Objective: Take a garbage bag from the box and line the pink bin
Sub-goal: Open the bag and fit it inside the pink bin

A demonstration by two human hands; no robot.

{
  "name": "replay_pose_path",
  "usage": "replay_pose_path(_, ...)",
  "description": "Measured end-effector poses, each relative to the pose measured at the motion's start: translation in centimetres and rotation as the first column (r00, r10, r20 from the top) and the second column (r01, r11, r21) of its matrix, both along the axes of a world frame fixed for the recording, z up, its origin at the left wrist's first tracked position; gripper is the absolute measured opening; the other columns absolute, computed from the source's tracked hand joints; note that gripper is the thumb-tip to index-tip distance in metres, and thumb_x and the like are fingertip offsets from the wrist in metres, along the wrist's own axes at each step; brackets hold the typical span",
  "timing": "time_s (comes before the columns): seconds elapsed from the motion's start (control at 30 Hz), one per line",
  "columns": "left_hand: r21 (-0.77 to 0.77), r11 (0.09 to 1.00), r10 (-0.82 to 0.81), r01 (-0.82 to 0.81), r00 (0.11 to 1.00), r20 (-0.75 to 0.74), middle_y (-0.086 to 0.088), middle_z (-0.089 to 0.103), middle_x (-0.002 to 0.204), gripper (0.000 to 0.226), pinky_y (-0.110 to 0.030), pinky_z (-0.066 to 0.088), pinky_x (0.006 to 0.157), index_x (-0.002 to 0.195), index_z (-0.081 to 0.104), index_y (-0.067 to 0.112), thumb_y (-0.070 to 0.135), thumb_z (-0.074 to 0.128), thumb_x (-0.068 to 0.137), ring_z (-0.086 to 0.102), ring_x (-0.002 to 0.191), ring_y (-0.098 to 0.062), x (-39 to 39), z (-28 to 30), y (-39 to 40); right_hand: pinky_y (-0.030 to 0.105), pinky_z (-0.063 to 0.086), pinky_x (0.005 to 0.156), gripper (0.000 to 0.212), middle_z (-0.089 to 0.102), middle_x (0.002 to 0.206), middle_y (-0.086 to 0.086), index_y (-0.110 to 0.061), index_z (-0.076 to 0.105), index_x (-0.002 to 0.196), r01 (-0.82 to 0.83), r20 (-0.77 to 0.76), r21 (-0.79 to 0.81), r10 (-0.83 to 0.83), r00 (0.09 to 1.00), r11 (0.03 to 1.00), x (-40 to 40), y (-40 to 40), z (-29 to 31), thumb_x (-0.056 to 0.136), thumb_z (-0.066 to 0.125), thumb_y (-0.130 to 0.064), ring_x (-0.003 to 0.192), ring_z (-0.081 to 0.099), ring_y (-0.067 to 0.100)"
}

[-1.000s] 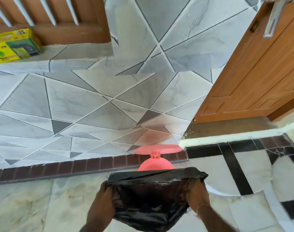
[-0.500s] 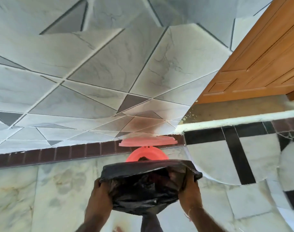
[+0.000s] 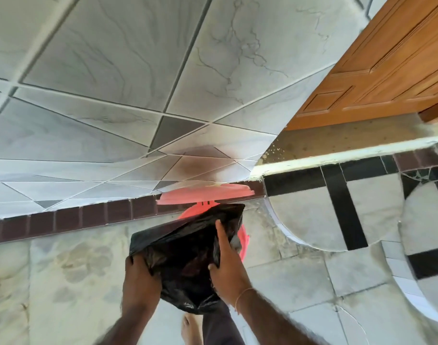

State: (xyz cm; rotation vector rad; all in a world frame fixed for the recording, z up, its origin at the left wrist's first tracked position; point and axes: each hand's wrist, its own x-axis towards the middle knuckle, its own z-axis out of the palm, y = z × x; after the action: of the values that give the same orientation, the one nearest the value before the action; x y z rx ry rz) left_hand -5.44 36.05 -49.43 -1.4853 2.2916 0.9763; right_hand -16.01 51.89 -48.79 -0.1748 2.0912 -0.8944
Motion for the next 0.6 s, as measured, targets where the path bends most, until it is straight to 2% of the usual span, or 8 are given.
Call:
replay_pose_path(0.03,0.004,1.0,0.013,-0.013,1.0,-0.021,-0.016,0.046,0.129,0.041,-0.049,0.047,0.086,0.126,0.044,0.01,0.01,0.053,0.086,0.054,0.109,-0.044,0.0,0.0,0.0,0.021,0.049,0.092,0.1,0.05,0.118,-0.005,-0.055,-0.009,0.143,-0.019,-0.012,-0.015,0.019,1.0,1.0,0.3,-0.5,0.0,0.088,0.051,0.002,0.105,0.059,0.016)
replay_pose_path(0.07,0.009,1.0,0.026,-0.025,0.999,-0.028,-0.015,0.046,0.13,0.041,-0.049,0.047,0.086,0.127,0.044,0.01,0.011,0.054,0.087,0.054,0.109,-0.044,0.0,-0.2,-0.1,0.023,0.046,0.097,0.1,0.051,0.125,-0.005,-0.054,-0.009,0.144,-0.012,-0.018,-0.02,0.012,1.0,1.0,0.4,-0.9,-0.5,0.087,0.051,0.002,0.11,0.058,0.016)
replay_pose_path(0.13,0.027,0.998,0.049,-0.048,0.999,-0.014,-0.015,0.047,0.132,0.04,-0.048,0.046,0.087,0.127,0.045,0.01,0.01,0.053,0.087,0.054,0.11,-0.044,0.5,-1.0,-0.4,0.028,0.036,0.111,0.101,0.036,0.148,-0.01,-0.051,-0.004,0.147,0.026,-0.011,-0.003,-0.026,1.0,1.0,0.6,-0.5,-2.0,0.083,0.049,0.007,0.133,0.045,0.019)
replay_pose_path(0.2,0.041,0.998,0.042,-0.042,0.999,-0.003,-0.016,0.049,0.129,0.038,-0.048,0.047,0.089,0.124,0.048,0.009,0.006,0.05,0.085,0.054,0.109,-0.042,0.7,-1.7,-0.3,0.033,0.033,0.114,0.099,0.028,0.156,-0.007,-0.049,0.0,0.147,0.07,-0.036,0.052,-0.068,0.997,0.996,0.0,1.1,-3.2,0.082,0.049,0.007,0.138,0.04,0.021)
replay_pose_path(0.3,0.077,0.997,0.015,-0.019,0.998,0.055,-0.019,0.049,0.123,0.037,-0.049,0.049,0.09,0.117,0.05,0.006,0.0,0.046,0.081,0.054,0.105,-0.043,1.2,-4.3,-1.1,0.041,0.041,0.109,0.09,0.04,0.149,0.001,-0.042,0.013,0.15,0.162,-0.077,0.144,-0.152,0.985,0.976,-0.4,3.1,-6.0,0.079,0.054,-0.004,0.131,0.046,0.025)
replay_pose_path(0.37,0.092,0.996,0.0,-0.008,0.995,0.096,-0.019,0.048,0.122,0.039,-0.049,0.049,0.09,0.117,0.05,0.006,-0.001,0.044,0.079,0.055,0.105,-0.044,1.4,-6.1,-1.7,0.044,0.045,0.105,0.092,0.042,0.142,0.006,-0.039,0.017,0.15,0.194,-0.071,0.218,-0.183,0.981,0.957,-0.5,4.1,-8.3,0.072,0.052,-0.003,0.125,0.05,0.031)
replay_pose_path(0.47,0.111,0.993,-0.062,0.051,0.994,0.094,-0.015,0.045,0.125,0.047,-0.052,0.051,0.088,0.124,0.045,0.011,-0.001,0.042,0.078,0.057,0.102,-0.043,1.7,-8.7,-2.0,0.047,0.048,0.101,0.094,0.04,0.139,0.011,-0.037,0.014,0.15,0.183,-0.067,0.29,-0.171,0.983,0.939,-0.3,4.4,-11.1,0.073,0.049,0.003,0.12,0.053,0.037)
replay_pose_path(0.6,0.129,0.985,-0.12,0.111,0.991,0.065,-0.01,0.044,0.125,0.052,-0.05,0.052,0.086,0.127,0.041,0.019,0.005,0.044,0.077,0.058,0.101,-0.04,1.8,-11.8,-2.0,0.046,0.046,0.103,0.093,0.039,0.139,0.016,-0.033,0.012,0.152,0.195,-0.075,0.343,-0.18,0.981,0.919,0.2,4.3,-14.2,0.076,0.053,0.001,0.12,0.052,0.04)
